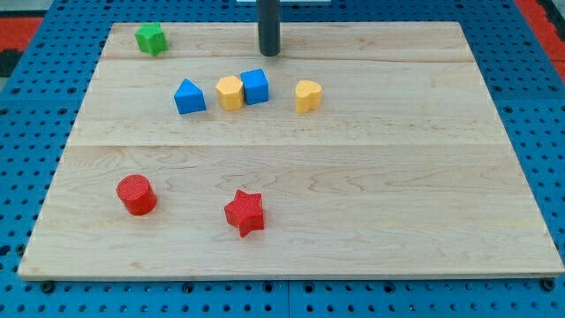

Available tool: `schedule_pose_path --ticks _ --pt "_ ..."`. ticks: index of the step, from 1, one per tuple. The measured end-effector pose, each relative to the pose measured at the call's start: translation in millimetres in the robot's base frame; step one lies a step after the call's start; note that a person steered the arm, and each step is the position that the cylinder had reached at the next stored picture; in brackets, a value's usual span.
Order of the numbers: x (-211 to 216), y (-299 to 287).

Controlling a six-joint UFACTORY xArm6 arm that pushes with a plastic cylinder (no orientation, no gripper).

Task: Push the blue triangle to the top of the red circle

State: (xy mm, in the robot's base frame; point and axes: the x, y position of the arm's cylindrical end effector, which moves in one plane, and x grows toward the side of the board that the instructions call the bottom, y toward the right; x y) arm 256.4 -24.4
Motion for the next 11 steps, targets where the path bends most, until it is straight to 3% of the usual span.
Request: schedule_pose_path --ticks 2,6,8,9,11 --pt "-7.6 -82.7" --pt "1.7 37.9" --pt "75.5 -26.9" --pt "78.5 -82.1" --pt "86.1 -126.2"
